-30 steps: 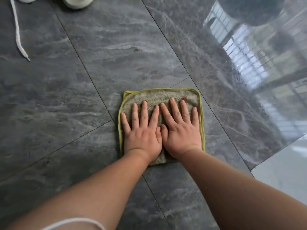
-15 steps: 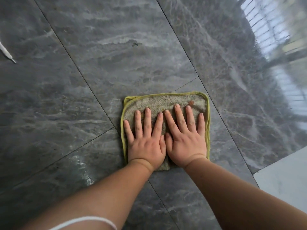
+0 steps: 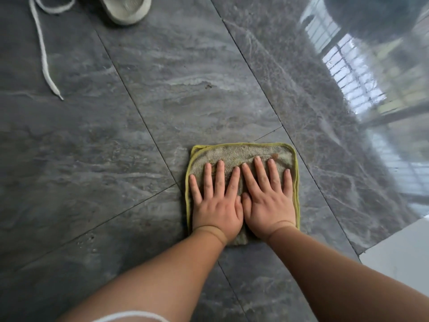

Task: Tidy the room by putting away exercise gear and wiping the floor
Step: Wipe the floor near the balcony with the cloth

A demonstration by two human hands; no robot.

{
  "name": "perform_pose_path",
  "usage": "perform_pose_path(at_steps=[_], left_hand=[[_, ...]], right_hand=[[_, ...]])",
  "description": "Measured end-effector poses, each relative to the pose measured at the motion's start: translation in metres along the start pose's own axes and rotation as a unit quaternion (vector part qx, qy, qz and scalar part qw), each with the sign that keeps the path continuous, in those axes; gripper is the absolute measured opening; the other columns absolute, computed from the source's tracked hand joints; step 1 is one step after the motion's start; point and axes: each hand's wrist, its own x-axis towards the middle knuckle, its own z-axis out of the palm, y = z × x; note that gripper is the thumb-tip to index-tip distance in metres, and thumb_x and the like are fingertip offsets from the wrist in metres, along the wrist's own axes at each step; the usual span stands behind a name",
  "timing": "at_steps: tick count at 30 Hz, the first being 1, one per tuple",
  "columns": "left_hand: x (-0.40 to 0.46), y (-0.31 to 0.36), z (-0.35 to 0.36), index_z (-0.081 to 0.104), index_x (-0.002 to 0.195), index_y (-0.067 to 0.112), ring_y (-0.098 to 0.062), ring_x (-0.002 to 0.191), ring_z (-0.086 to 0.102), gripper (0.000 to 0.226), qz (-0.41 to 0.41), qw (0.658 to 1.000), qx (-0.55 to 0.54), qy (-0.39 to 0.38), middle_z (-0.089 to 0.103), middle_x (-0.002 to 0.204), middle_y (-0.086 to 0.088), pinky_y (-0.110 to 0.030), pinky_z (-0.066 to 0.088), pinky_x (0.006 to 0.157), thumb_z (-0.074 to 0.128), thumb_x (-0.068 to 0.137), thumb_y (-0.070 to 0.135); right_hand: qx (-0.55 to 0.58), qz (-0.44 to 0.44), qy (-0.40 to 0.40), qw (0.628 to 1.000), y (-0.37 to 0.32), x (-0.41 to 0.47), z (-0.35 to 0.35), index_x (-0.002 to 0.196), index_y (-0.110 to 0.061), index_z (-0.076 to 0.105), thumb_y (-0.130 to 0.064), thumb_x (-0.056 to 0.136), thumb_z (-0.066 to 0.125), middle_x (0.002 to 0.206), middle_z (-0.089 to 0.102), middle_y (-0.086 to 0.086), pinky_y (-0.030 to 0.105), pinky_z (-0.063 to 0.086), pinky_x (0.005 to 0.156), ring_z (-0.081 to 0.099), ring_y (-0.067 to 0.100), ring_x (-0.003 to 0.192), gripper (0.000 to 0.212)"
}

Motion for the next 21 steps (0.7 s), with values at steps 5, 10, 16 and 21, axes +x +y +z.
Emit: perform_pose_path(at_steps=[5, 10, 16, 21], left_hand=[[-0.001, -0.001, 0.003, 0.016, 0.155, 0.031, -0.034, 0.151, 0.003, 0.066, 0.001, 1.0, 0.001, 0.015, 0.011, 0.165, -0.009, -0.067, 0.001, 0.115, 0.033, 0.093, 0.044], [-0.006, -0.003, 0.006, 0.009, 0.155, 0.034, -0.033, 0.151, -0.004, 0.063, 0.006, 1.0, 0.013, 0.021, 0.003, 0.166, -0.007, -0.064, -0.004, 0.115, 0.023, 0.095, 0.045], [-0.062, -0.035, 0.008, 0.011, 0.155, 0.038, -0.031, 0.152, -0.003, 0.063, 0.07, 0.997, 0.035, 0.013, 0.003, 0.166, -0.003, -0.06, -0.003, 0.117, 0.025, 0.094, 0.05], [-0.137, -0.071, 0.023, 0.017, 0.154, 0.036, -0.033, 0.151, 0.004, 0.066, 0.081, 0.996, 0.029, 0.0, 0.011, 0.165, -0.004, -0.061, 0.004, 0.118, 0.034, 0.092, 0.049]], right_hand=[[0.001, 0.01, 0.018, 1.0, -0.004, -0.005, -0.001, 0.157, -0.037, 0.014, -0.048, 0.092, 0.028, 0.168, 0.007, -0.003, 0.055, 0.0, 0.122, 0.0, 0.025, 0.155, 0.068], [0.011, 0.032, 0.062, 0.998, -0.006, -0.016, 0.012, 0.158, -0.037, 0.014, -0.046, 0.095, 0.024, 0.168, 0.009, -0.003, 0.052, 0.0, 0.123, 0.001, 0.024, 0.155, 0.065], [0.015, 0.07, 0.04, 0.997, -0.044, -0.082, 0.034, 0.159, -0.032, 0.003, -0.047, 0.099, 0.022, 0.168, -0.001, 0.001, 0.05, -0.007, 0.123, -0.009, 0.024, 0.154, 0.065], [0.014, 0.055, 0.012, 0.998, -0.086, -0.14, 0.063, 0.159, -0.027, 0.004, -0.048, 0.097, 0.025, 0.167, -0.003, 0.005, 0.053, -0.003, 0.123, -0.011, 0.027, 0.154, 0.069]])
